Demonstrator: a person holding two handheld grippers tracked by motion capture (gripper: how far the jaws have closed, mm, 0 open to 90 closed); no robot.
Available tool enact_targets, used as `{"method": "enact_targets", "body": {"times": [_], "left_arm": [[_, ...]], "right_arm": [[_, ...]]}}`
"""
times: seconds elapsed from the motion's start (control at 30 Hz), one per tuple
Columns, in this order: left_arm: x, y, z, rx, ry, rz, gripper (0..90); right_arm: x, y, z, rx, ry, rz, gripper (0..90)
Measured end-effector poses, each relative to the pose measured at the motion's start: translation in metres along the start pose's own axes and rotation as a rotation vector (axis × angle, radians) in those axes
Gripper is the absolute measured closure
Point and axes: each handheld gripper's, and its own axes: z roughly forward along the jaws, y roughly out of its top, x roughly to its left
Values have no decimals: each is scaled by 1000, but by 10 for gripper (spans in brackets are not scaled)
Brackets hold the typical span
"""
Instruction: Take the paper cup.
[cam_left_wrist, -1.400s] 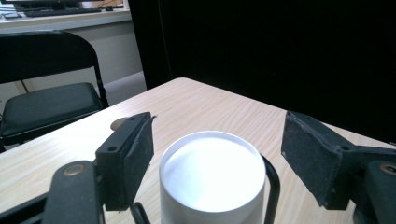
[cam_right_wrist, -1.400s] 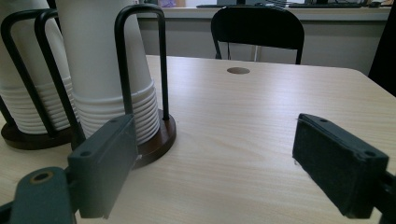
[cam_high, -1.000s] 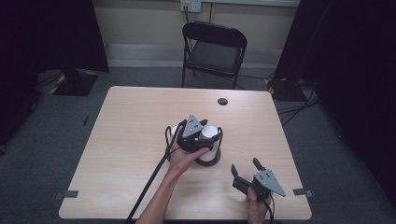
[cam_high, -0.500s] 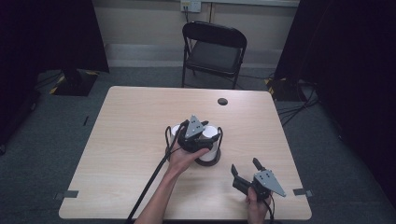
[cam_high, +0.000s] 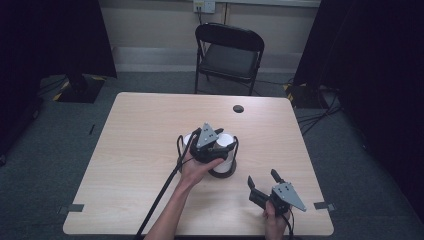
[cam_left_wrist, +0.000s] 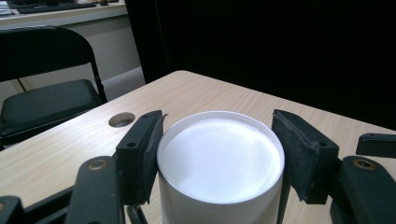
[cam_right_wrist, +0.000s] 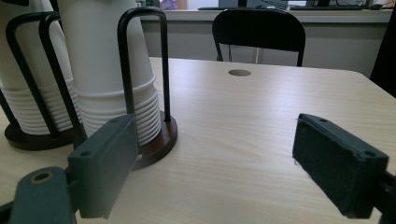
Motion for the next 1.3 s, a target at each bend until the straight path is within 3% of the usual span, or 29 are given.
{"method": "enact_targets", "body": {"times": [0.1, 0.3, 0.53, 1.3], "left_arm": [[1, 1, -1, -21, 0, -21, 360], [1, 6, -6, -45, 2, -25, 360], [-3, 10, -7, -44, 8, 8, 361], [0, 25, -21, -129, 14, -28, 362]], "right_arm": [[0, 0, 0, 3, -3, -2, 135], [0, 0, 0, 1, -1, 1, 136], [0, 0, 0, 1, -4, 4, 136], [0, 0, 0, 2, 1, 5, 136]]}}
